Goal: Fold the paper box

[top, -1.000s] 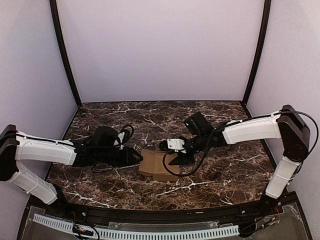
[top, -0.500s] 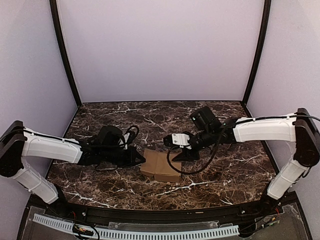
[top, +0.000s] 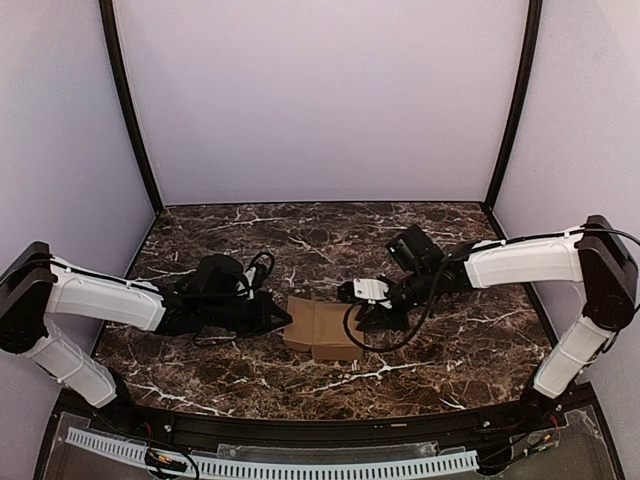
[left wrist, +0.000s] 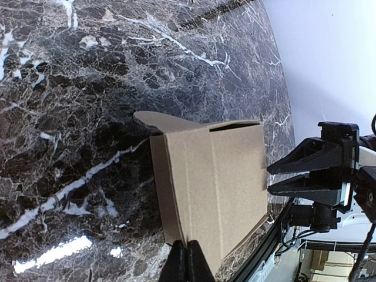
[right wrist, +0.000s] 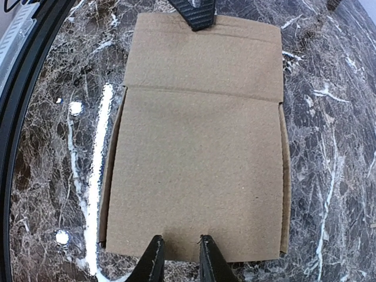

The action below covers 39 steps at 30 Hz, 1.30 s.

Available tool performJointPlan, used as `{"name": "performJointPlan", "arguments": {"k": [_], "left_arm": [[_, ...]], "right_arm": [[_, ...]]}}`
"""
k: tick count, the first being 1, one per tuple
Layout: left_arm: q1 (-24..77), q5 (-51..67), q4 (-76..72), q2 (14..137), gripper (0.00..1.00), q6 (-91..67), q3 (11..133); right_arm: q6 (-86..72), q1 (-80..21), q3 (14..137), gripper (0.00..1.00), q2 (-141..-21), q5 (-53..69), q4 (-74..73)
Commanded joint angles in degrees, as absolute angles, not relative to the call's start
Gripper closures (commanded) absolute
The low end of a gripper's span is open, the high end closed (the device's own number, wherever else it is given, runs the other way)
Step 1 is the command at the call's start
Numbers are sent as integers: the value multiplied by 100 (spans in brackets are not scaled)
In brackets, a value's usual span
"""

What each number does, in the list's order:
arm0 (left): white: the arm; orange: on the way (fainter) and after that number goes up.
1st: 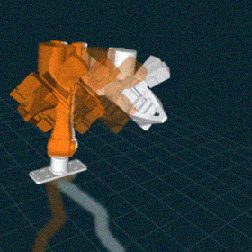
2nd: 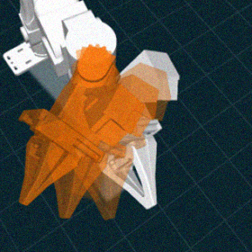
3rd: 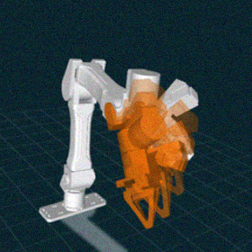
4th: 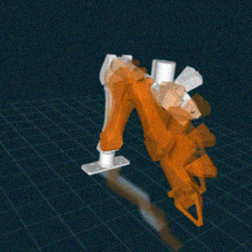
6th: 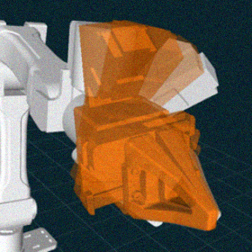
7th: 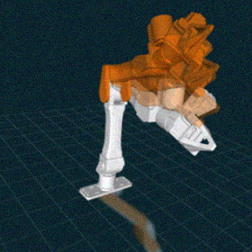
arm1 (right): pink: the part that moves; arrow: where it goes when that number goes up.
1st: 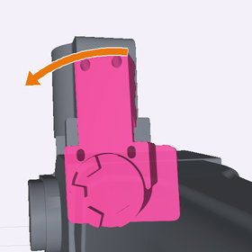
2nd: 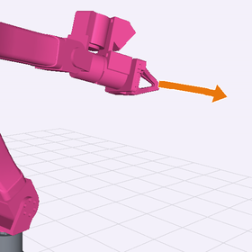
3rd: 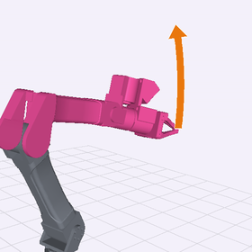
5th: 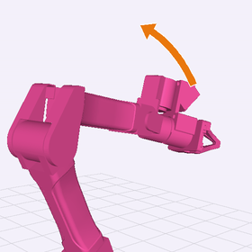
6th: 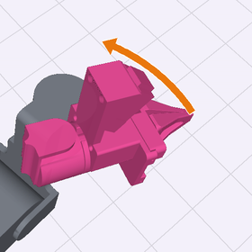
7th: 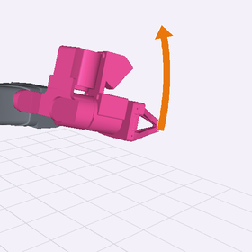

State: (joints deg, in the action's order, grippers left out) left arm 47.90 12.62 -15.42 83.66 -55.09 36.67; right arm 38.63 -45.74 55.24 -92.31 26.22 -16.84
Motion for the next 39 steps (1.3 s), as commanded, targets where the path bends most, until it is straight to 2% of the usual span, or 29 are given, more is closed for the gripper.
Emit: {"name": "performJointPlan", "arguments": {"k": [1, 5, 7, 11, 15, 24, 28, 35, 39], "left_arm": [[4823, 1047, -1546, 8213, 99, -5689, 3503], [4846, 1021, -1549, 8144, 99, -5672, 3490], [4870, 1038, -1525, 8089, 96, -5585, 3543], [4957, 1091, -1432, 7953, 79, -5187, 3827], [5033, 1162, -1026, 7963, 72, -4854, 4232], [5080, 1050, -539, 7906, 67, -4604, 4582], [5080, 969, -369, 7729, 61, -4366, 4665], [5095, 990, -251, 7653, 60, -4225, 4752], [5098, 262, 817, 7250, 54, -4066, 4829]], "right_arm": [[3786, -4553, 5680, 79, -9469, 2734, -1702], [3804, -4494, 5666, 80, -9657, 2635, -1697], [3852, -4433, 5618, 80, -9711, 2599, -1696], [3964, -4252, 5523, 80, -9785, 2601, -1711], [4035, -4079, 5450, 80, -9786, 2655, -1747], [4121, -3857, 5392, 80, -9786, 2740, -1793], [4126, -3802, 5400, 80, -9789, 2792, -1783], [4079, -3781, 5477, 79, -9763, 2812, -1819], [4032, -3788, 5510, 79, -9456, 2846, -1893]]}}
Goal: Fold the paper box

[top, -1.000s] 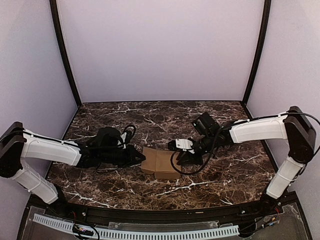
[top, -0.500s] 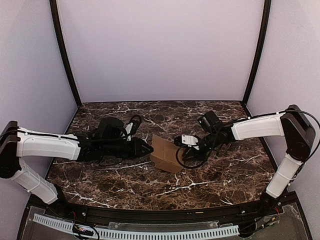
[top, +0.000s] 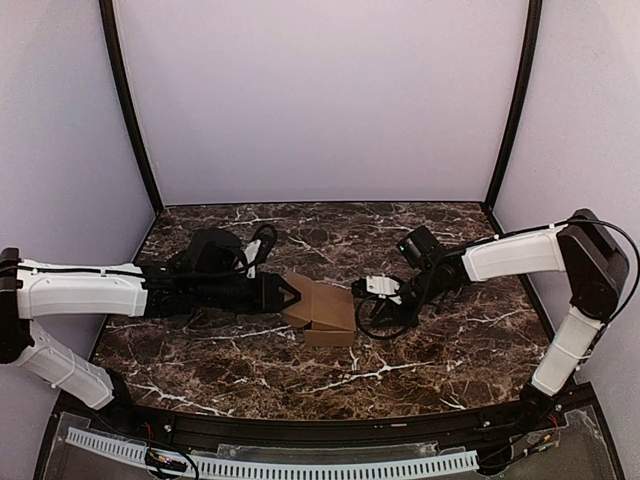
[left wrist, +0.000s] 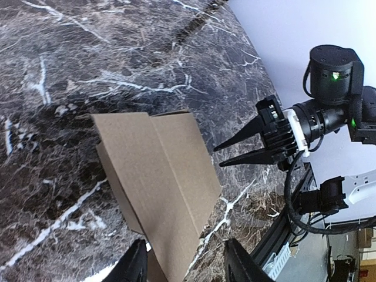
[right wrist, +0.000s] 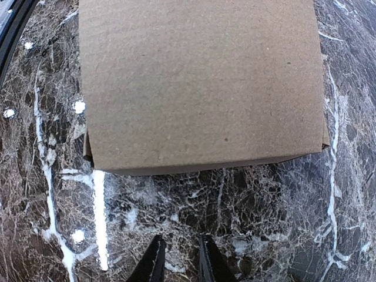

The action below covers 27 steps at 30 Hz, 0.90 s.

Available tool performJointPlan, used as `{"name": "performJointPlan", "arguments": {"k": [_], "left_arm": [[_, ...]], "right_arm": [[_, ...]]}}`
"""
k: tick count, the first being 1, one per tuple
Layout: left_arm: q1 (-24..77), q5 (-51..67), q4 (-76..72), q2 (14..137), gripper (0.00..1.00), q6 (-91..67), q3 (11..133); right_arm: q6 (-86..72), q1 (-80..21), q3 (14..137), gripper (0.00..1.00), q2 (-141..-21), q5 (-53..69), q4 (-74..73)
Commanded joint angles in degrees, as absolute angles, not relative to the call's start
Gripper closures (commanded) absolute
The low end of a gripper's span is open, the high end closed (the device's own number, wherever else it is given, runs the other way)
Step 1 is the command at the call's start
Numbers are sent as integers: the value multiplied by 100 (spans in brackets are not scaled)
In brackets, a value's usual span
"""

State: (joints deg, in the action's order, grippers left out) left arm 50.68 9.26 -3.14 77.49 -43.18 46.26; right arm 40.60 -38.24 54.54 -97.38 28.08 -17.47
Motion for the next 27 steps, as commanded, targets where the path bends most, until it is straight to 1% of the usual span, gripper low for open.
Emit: {"name": "performJointPlan", "arguments": {"k": [1, 2, 4, 8, 10, 11, 13, 14, 16, 20, 24, 27], "left_arm": [[5082, 171, 1011, 7202, 53, -4005, 4857], [5072, -85, 1343, 7153, 52, -3975, 4859], [5044, -187, 1489, 7106, 52, -3914, 4769], [5045, -160, 1415, 7005, 52, -3994, 4511], [5042, -388, 1371, 6790, 52, -4068, 4344], [5043, -701, 1349, 6584, 51, -4139, 4260], [5008, -1217, 1169, 6209, 48, -4491, 3861], [4944, -1347, 883, 6101, 45, -4799, 3461], [4809, -1522, 259, 5953, 43, -5115, 2921], [4639, -1326, -776, 6600, 44, -5075, 2642], [4610, -1064, -1639, 7702, 45, -5101, 2711], [4604, -864, -2353, 8228, 46, -5517, 2685]], "right_arm": [[4022, -3788, 5550, 79, -9395, 2874, -1933], [3991, -3788, 5601, 79, -9346, 2915, -1968], [3909, -3788, 5762, 78, -9281, 3002, -2021], [3708, -3809, 6248, 77, -9370, 3231, -2028], [3655, -3842, 6518, 77, -9573, 3256, -2037], [3648, -3863, 6661, 77, -9689, 3271, -2040], [3647, -3919, 6791, 78, -9911, 3306, -2041], [3652, -3938, 6816, 78, -10016, 3314, -2028], [3657, -3991, 6844, 78, -10201, 3332, -1994], [3650, -4033, 6854, 78, -10352, 3392, -1934], [3665, -4060, 6826, 78, -10443, 3386, -1911], [3678, -4063, 6746, 78, -10511, 3362, -1885]]}}
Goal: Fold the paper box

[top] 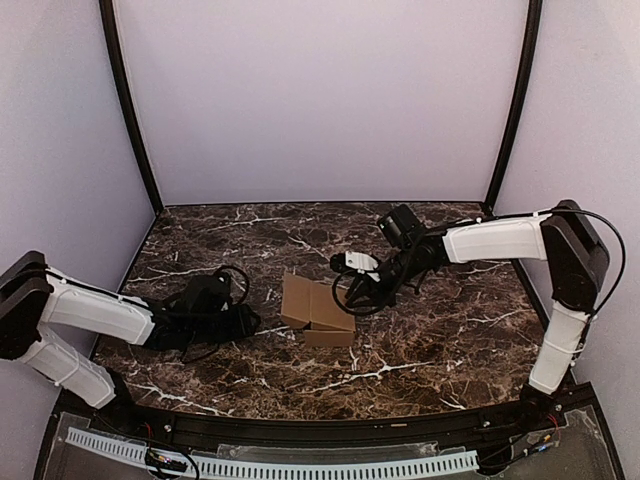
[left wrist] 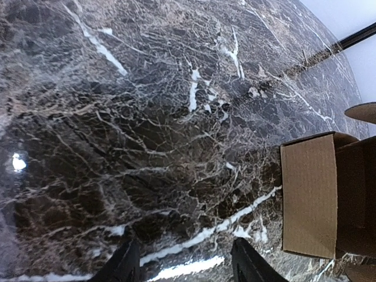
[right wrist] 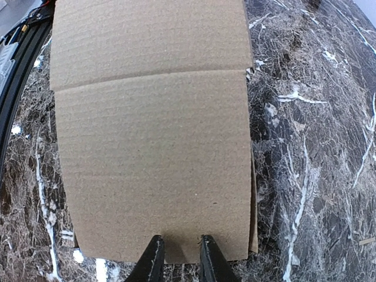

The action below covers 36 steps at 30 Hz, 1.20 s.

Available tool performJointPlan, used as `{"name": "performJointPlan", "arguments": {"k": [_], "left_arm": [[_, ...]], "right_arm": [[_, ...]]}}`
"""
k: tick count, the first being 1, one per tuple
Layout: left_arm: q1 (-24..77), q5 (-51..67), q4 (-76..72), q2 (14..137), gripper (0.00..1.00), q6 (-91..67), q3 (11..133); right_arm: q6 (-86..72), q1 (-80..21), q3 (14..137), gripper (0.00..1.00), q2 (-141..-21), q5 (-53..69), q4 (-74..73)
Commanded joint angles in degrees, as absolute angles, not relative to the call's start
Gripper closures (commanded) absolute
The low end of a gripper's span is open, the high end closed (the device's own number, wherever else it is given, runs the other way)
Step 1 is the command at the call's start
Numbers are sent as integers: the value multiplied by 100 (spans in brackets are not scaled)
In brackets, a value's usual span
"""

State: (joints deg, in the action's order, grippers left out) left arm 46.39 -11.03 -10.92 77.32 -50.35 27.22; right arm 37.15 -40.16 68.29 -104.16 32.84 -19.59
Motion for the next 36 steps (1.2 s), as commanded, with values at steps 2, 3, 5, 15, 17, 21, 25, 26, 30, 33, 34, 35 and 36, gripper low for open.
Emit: {"name": "performJointPlan", "arguments": {"k": [2, 3, 5, 15, 17, 21, 25, 26, 30, 33, 34, 35, 36], "left_arm": [[4605, -665, -3158, 8628, 46, -5861, 2523], [4605, -571, -3394, 8894, 46, -5967, 2470], [4601, -408, -3959, 9268, 46, -6200, 2417], [4601, 506, -6187, 10979, 48, -6967, 2711], [4590, 564, -6463, 11100, 48, -7020, 2669], [4579, 514, -6577, 10981, 50, -7041, 2495], [4579, 356, -6122, 10446, 52, -6884, 2259], [4579, 265, -5983, 10161, 52, -6834, 2224], [4771, -604, -5030, 8942, 51, -6699, 1883], [5013, -1141, -2996, 8194, 48, -6324, 2276], [5029, -1175, -2803, 8159, 47, -6242, 2351], [5041, -1159, -2678, 8333, 47, -6184, 2438], [5039, -1079, -2706, 8469, 48, -6181, 2463]], "right_arm": [[3687, -4065, 6698, 79, -10567, 3329, -1881], [3695, -4069, 6660, 79, -10591, 3300, -1880], [3729, -4061, 6570, 79, -10623, 3201, -1879], [3779, -3903, 6331, 80, -10598, 3157, -1926], [3779, -3889, 6299, 80, -10629, 3143, -1938], [3854, -3799, 6187, 80, -10649, 3025, -1992], [3951, -3691, 6014, 80, -10535, 2988, -1991], [3963, -3669, 5998, 80, -10509, 2990, -1995], [3961, -3632, 5988, 80, -10433, 2988, -1984], [3941, -3622, 5987, 79, -10379, 3004, -1953], [3939, -3617, 5984, 79, -10371, 3006, -1939], [3931, -3613, 5985, 79, -10378, 2998, -1934], [3929, -3611, 5994, 79, -10396, 2997, -1929]]}}
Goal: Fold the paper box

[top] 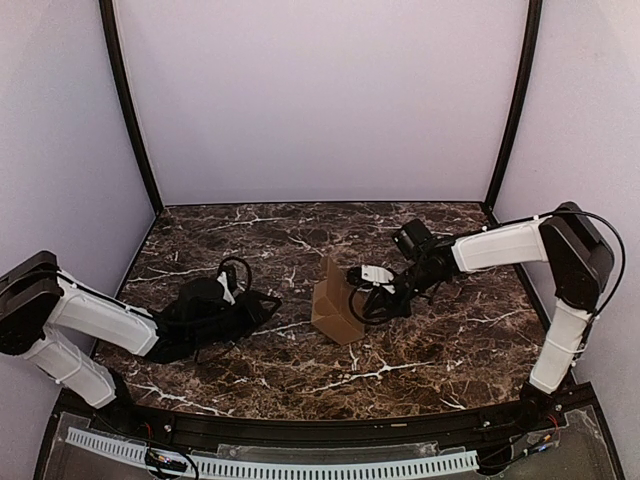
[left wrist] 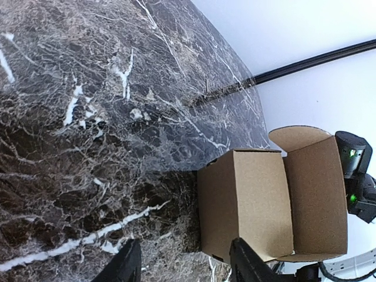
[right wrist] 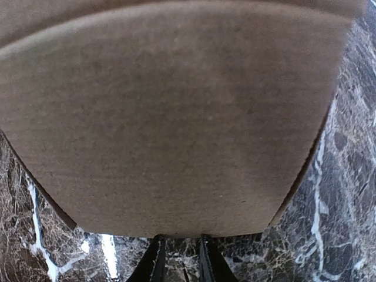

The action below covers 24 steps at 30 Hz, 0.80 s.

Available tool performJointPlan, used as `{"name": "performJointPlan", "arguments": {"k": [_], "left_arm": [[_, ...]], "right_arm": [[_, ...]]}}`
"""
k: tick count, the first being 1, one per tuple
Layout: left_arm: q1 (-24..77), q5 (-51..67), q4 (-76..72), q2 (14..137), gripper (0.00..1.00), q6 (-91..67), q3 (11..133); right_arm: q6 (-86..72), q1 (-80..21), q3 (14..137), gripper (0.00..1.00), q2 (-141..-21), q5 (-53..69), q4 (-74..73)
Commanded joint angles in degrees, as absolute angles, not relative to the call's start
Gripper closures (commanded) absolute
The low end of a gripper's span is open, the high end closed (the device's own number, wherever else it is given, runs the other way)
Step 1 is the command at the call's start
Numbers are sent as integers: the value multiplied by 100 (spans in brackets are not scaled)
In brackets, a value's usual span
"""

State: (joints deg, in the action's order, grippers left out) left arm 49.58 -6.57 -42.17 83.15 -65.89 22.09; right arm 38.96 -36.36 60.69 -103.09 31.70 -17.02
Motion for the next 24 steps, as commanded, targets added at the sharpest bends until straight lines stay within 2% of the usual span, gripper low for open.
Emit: {"name": "performJointPlan", "arguments": {"k": [1, 4, 6, 15, 24], "left_arm": [[5039, -966, -2880, 8843, 48, -6168, 2514], [5026, -493, -4111, 9699, 51, -6062, 2667], [5006, -144, -4349, 10109, 52, -5891, 2955], [5089, 470, -4363, 10549, 57, -5161, 3834], [5348, 318, -3952, 10482, 60, -4736, 4305]], "right_arm": [[3922, -3612, 5994, 79, -10401, 3009, -1924], [3909, -3608, 5986, 79, -10378, 3032, -1911], [3894, -3610, 5965, 79, -10335, 3037, -1898], [3841, -3554, 5856, 78, -10232, 2990, -1849], [3846, -3419, 5825, 78, -10099, 2936, -1922]]}}
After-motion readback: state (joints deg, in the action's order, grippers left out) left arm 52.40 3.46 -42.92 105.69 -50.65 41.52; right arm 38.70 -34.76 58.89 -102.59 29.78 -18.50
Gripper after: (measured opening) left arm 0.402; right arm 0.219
